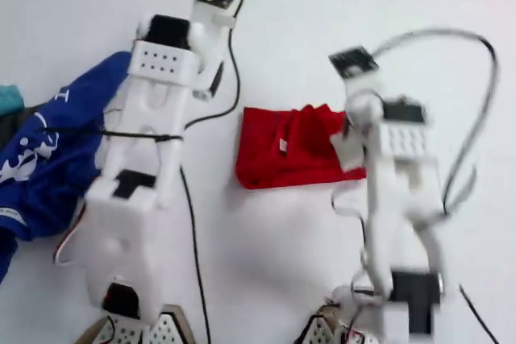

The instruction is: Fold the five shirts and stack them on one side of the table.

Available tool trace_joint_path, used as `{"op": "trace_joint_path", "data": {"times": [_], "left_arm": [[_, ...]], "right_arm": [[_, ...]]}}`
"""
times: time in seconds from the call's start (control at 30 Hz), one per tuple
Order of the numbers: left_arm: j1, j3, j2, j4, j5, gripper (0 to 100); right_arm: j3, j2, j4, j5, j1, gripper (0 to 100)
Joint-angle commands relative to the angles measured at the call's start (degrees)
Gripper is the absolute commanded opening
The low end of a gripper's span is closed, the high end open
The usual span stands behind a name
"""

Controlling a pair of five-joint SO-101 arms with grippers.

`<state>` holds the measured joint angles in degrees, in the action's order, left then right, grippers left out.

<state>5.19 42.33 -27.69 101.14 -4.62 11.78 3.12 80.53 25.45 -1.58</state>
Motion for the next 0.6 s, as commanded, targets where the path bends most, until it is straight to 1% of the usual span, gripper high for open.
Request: {"op": "trace_joint_path", "data": {"times": [0.0, 0.2, 0.3, 0.37, 0.43, 0.57], "left_arm": [[-1.5, -17.8, 15.6, -7.8, -1.8, 3], [-4.4, -60.5, 37.8, -32.9, -5.9, 3], [-6.2, -77.6, 45.5, -44.7, -6.3, 3], [-7.8, -84.9, 48.3, -50.7, -6.2, 3], [-9.1, -89.6, 48.9, -55.1, -6.2, 3], [-10.5, -95.1, 48.9, -60.7, -4.6, 3]], "right_arm": [[-16.4, -12.3, 4.6, 0.4, -1.5, 2.2], [-30.7, -20.4, 9.6, 0.6, -6.3, 2.1], [-36.5, -23.2, 10.2, 0.5, -9.5, 2.1], [-40.4, -25.0, 10.3, 0.5, -11.4, 2.1], [-43.3, -27.3, 10.3, 0.5, -13.8, 2.1], [-48.2, -34.1, 10.2, 0.5, -17.7, 2.1]]}}
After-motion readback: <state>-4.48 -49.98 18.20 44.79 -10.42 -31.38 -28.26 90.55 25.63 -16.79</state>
